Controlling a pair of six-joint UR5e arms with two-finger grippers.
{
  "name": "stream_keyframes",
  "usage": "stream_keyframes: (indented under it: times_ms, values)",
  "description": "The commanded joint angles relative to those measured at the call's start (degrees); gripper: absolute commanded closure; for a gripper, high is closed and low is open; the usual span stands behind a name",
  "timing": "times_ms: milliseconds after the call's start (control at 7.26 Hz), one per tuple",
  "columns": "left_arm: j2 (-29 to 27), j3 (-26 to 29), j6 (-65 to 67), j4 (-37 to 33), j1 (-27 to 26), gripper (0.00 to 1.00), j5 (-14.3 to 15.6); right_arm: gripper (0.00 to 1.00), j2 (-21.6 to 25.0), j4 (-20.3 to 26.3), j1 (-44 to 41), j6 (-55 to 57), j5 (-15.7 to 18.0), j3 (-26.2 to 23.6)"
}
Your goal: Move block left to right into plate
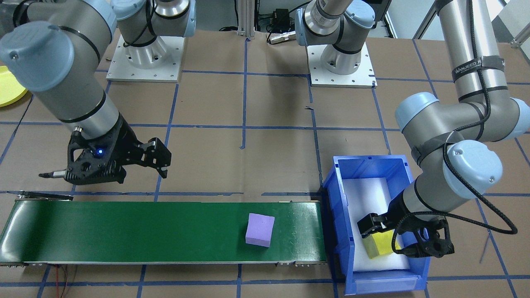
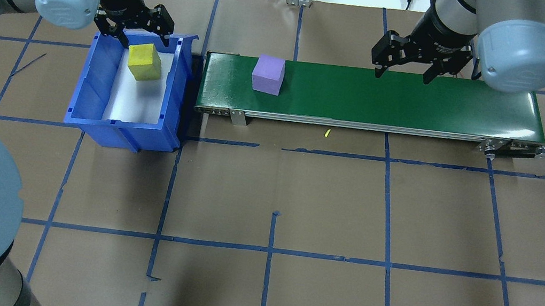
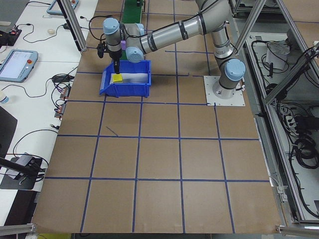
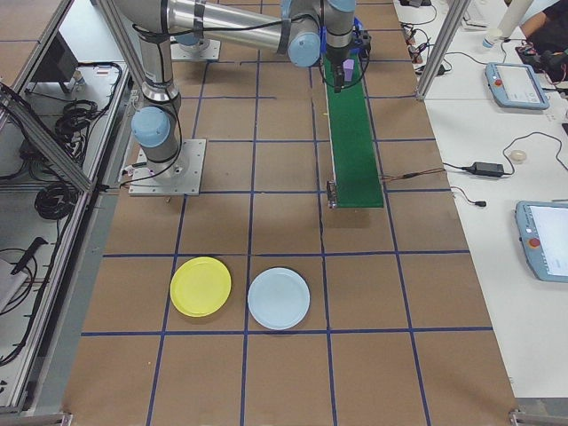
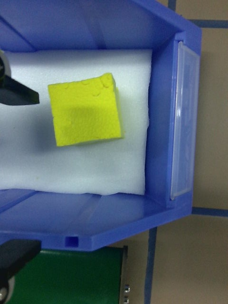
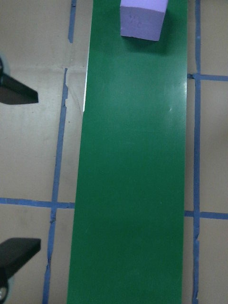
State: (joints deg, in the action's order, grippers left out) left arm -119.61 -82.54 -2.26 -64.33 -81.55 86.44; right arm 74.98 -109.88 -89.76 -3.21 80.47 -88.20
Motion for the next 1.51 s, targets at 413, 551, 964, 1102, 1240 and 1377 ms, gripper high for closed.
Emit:
stream_keyframes:
  times_ms: [413, 551, 964, 1102, 1240, 1377]
  values:
    - [-4.5, -1.8, 0.1, 4.3, 2.3, 0.03, 0.7, 0.00, -12.0, -5.8, 0.1, 1.8, -7.1, 7.2]
    - [-4.8, -2.0, 0.1, 4.4, 2.8, 0.05, 0.7, 0.00, -13.4, -8.2, 0.1, 2.5, -7.3, 7.1]
    - [-3.8, -3.5, 0.4, 4.3, 2.8, 0.61, 0.5, 0.00, -14.3, -12.5, 0.1, 2.1, -8.5, 5.1]
    - [-3.0, -3.2, 0.3, 4.3, 2.8, 0.67, 0.4, 0.00, -14.4, -13.7, 0.1, 2.0, -9.6, 3.1]
    - [-1.0, -2.9, 0.6, 4.2, 2.8, 0.68, 0.2, 0.00, -14.4, -14.0, 0.1, 2.1, -9.5, 2.9]
    - [1.1, -2.7, 1.2, 3.2, 2.6, 0.68, 0.2, 0.00, -14.4, -14.0, 0.1, 2.8, -9.7, 2.9]
